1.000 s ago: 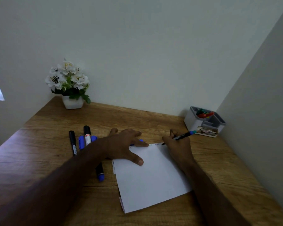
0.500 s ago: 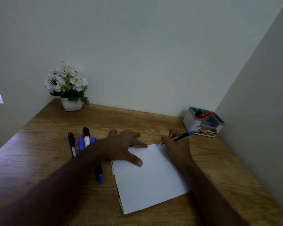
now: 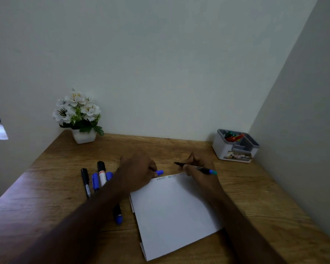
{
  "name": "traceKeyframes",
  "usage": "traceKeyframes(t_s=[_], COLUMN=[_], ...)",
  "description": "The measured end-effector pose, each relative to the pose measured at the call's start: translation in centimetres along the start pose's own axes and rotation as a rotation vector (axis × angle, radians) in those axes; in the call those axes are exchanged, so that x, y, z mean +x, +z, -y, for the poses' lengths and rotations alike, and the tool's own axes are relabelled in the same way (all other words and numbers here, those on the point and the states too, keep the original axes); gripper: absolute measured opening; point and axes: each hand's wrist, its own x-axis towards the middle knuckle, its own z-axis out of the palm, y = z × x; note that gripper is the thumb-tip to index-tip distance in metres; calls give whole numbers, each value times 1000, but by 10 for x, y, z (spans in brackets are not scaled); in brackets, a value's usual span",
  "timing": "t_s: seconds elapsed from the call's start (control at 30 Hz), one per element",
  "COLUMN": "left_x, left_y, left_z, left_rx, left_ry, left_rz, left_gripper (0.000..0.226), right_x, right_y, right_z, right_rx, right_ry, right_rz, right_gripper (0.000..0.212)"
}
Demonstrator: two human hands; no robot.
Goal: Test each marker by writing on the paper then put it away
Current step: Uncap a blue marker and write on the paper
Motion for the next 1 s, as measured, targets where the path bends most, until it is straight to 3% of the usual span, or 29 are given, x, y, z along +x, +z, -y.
traceKeyframes(t_s=[0.13,0.27,0.47,0.67,0.83,1.0], left_x=[-2,-1,3,0,0,-4], left_y=[0,0,2,1,2,-3], left_z=[-1,-1,-1,-6,-10,-15], left_rx=[-21,-265,-379,-384,-443,-584], left_ry=[23,66,117,164,238,314], left_rz=[-112,-212,-205,-201,-151,-97], left_gripper=[11,9,27,23,15,8], right_x=[3,7,7,4,1,3], right_y=[1,-1,0,2,2,-1], right_z=[2,0,1,4,5,5], right_rx=[274,424,471,442,451,444], right_ry=[58,60,37,66,105,171], right_rz=[8,-24,-36,34,138,187], right_gripper=[11,16,16,26,10,23])
